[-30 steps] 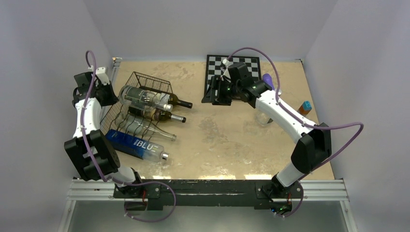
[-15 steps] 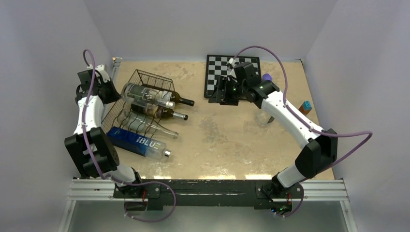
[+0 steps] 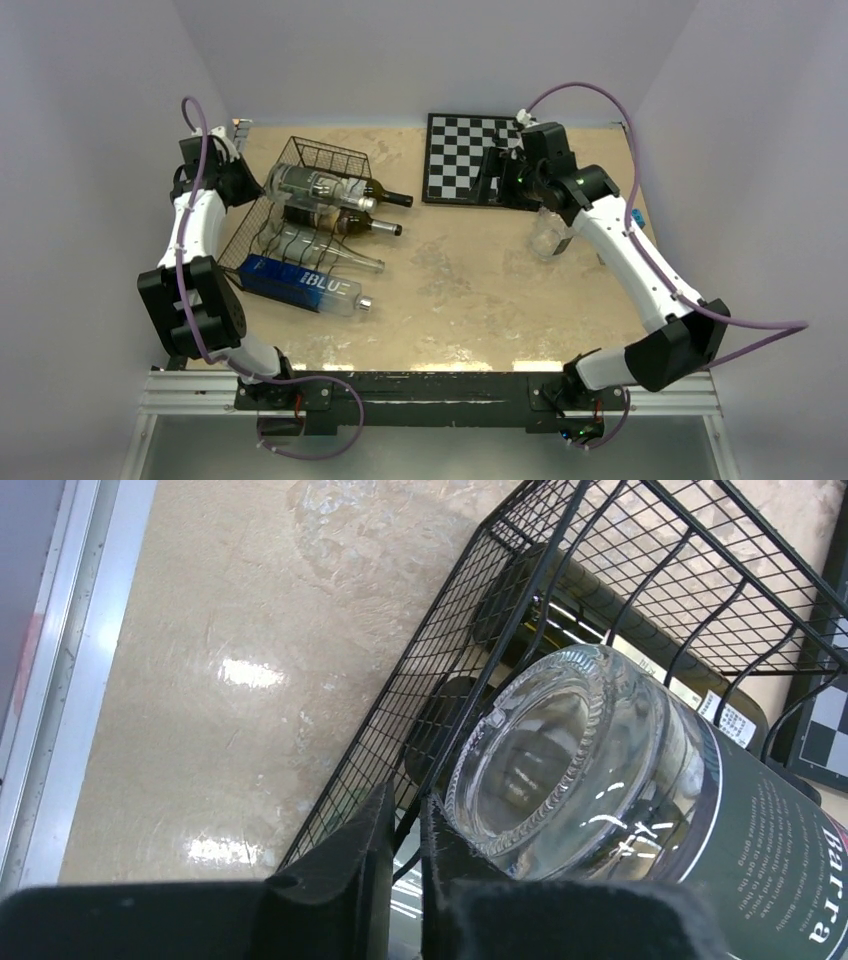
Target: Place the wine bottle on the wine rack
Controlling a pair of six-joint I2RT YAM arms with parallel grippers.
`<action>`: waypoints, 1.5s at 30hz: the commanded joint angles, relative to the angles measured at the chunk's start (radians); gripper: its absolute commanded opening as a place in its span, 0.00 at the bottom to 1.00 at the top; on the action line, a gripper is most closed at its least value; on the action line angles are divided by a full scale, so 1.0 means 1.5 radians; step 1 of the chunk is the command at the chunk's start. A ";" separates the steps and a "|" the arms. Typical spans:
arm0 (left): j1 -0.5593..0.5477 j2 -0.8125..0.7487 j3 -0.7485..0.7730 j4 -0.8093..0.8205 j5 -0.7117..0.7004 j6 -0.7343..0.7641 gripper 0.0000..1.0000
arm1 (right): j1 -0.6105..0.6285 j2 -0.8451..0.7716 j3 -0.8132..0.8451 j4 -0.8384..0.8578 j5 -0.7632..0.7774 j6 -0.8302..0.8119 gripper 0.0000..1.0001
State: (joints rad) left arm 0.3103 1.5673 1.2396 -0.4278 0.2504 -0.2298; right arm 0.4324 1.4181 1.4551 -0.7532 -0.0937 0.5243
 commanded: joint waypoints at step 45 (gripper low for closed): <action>-0.551 -0.175 -0.004 0.023 -0.155 -0.006 0.54 | -0.124 -0.103 0.031 -0.149 0.167 -0.105 0.89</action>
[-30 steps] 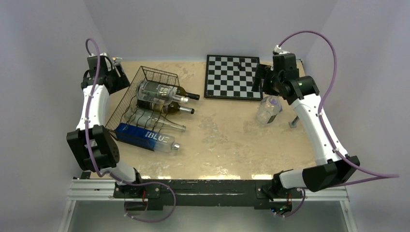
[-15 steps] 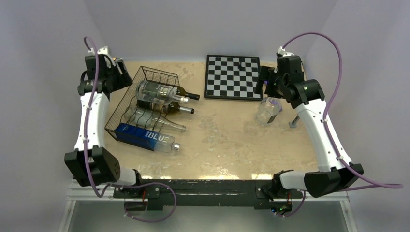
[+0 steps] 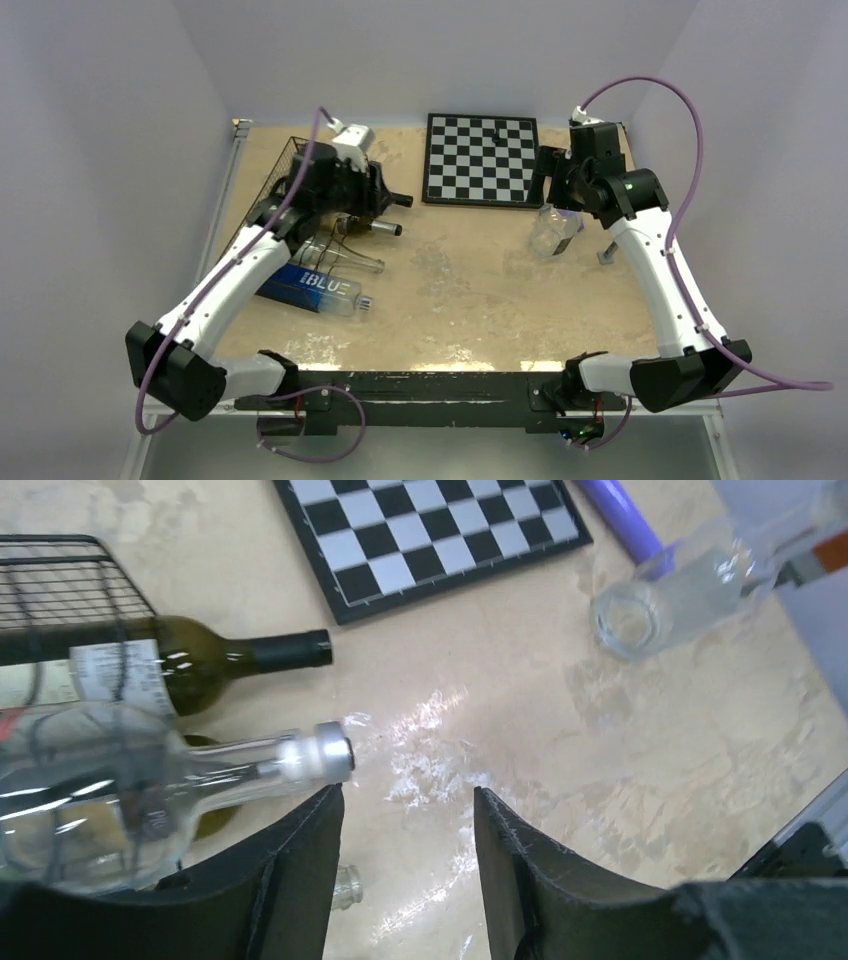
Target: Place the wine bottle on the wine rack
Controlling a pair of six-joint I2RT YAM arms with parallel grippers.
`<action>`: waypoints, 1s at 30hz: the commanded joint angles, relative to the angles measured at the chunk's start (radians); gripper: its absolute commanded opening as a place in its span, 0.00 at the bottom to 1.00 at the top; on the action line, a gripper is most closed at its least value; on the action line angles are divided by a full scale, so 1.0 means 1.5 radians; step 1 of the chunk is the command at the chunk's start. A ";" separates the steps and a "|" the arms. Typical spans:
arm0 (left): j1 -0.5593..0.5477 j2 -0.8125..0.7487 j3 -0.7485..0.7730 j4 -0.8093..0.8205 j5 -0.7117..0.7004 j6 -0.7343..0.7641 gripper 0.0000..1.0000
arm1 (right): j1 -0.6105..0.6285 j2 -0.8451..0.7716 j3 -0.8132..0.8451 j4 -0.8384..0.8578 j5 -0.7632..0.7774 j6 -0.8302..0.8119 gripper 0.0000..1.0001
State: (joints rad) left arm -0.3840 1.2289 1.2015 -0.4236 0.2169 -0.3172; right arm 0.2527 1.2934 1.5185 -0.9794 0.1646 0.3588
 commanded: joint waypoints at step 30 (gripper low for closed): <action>-0.170 0.264 0.096 -0.099 -0.488 -0.003 0.35 | -0.009 -0.039 -0.042 -0.001 -0.033 0.017 0.86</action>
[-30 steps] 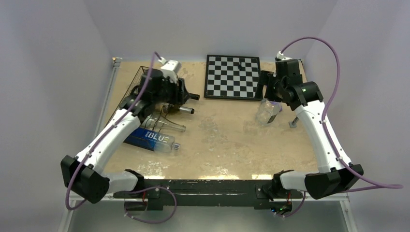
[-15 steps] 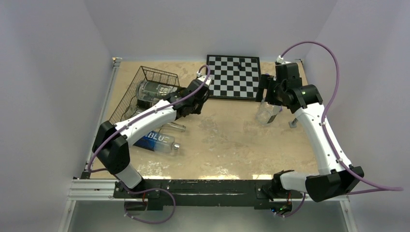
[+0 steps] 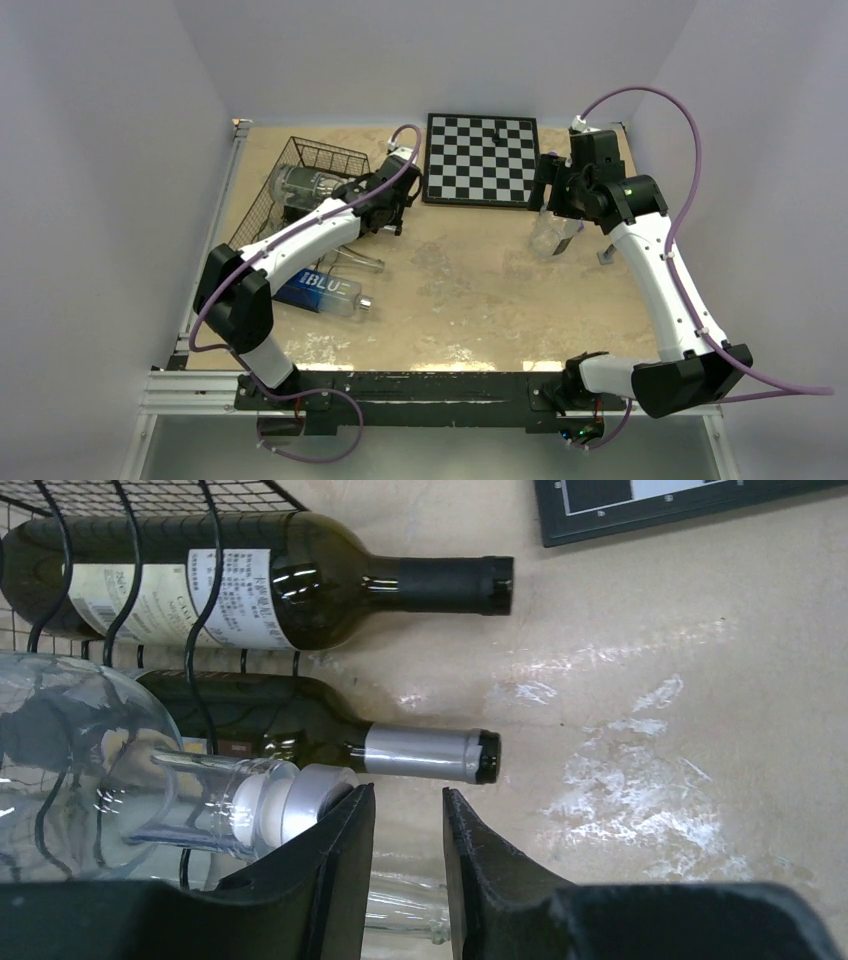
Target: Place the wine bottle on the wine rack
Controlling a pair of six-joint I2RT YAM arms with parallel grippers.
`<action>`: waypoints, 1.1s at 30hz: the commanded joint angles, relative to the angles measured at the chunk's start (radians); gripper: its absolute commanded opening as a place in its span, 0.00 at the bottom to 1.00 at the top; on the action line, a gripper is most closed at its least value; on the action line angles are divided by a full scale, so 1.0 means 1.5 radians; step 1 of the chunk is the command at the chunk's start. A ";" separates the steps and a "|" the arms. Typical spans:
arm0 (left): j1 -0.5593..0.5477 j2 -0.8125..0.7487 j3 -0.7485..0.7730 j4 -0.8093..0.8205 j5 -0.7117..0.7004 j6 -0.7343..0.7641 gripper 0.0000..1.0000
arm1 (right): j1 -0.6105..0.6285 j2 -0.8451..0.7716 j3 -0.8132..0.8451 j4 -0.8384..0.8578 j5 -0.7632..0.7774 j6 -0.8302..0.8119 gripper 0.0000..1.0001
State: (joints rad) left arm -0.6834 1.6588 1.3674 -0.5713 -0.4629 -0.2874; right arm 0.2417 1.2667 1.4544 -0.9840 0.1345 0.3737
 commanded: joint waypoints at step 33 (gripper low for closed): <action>0.049 -0.337 0.008 -0.024 0.220 0.023 0.86 | -0.025 0.042 0.068 -0.003 0.092 -0.046 0.93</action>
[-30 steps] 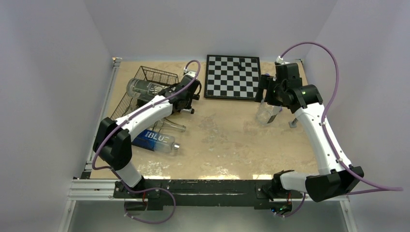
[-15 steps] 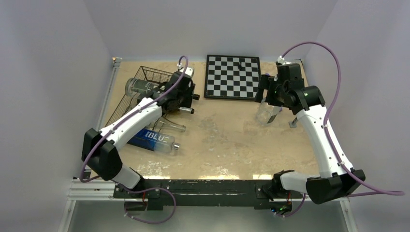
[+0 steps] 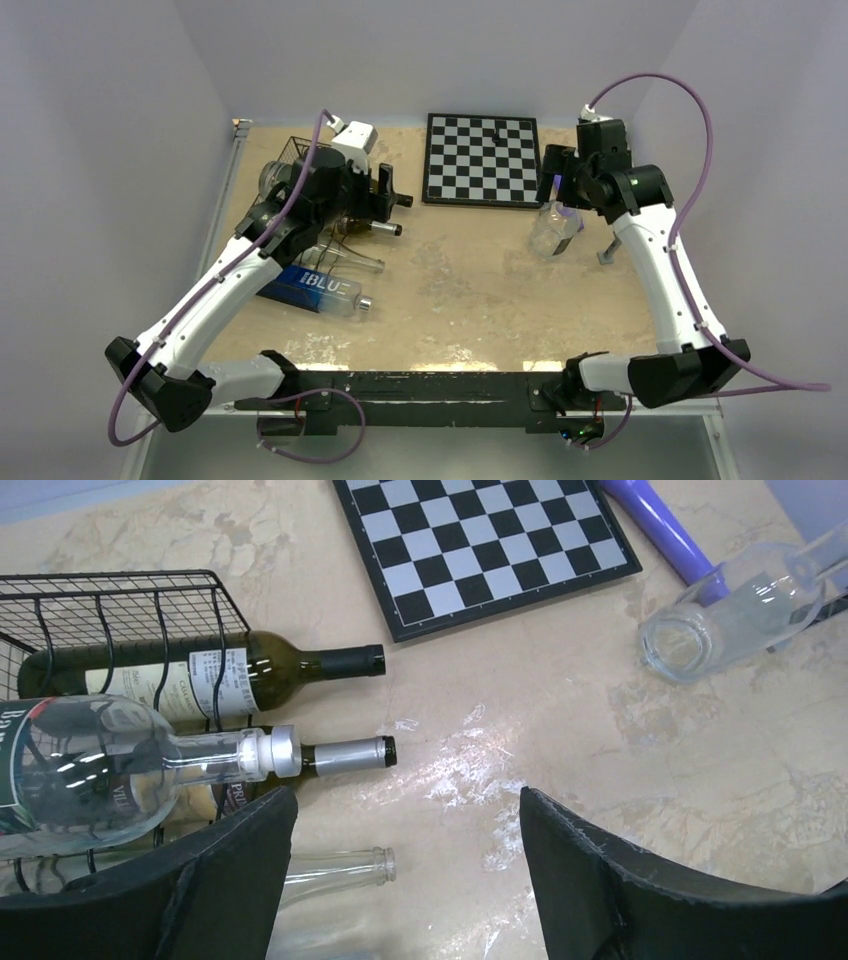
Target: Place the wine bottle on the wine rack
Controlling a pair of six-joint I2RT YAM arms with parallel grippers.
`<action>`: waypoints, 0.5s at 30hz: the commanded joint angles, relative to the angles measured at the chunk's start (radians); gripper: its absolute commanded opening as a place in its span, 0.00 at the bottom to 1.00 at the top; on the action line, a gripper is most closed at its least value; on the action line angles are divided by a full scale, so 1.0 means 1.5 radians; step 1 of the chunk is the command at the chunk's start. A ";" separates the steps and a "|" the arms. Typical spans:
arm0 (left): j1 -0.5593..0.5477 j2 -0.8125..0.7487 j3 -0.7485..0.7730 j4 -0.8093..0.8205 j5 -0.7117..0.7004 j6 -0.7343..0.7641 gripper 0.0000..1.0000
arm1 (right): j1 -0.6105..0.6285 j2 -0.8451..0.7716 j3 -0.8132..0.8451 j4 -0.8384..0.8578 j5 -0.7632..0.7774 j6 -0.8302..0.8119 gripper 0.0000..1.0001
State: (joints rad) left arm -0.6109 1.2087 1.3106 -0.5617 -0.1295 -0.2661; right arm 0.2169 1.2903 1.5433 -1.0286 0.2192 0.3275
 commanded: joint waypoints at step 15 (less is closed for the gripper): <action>0.002 -0.190 0.047 -0.084 -0.095 0.037 0.91 | -0.079 0.150 0.042 0.005 -0.011 -0.015 0.89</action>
State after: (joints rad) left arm -0.6106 0.9272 1.3621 -0.6655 -0.2230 -0.2497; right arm 0.0971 1.5173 1.5772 -1.0142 0.2001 0.3119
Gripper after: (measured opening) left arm 0.900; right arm 0.899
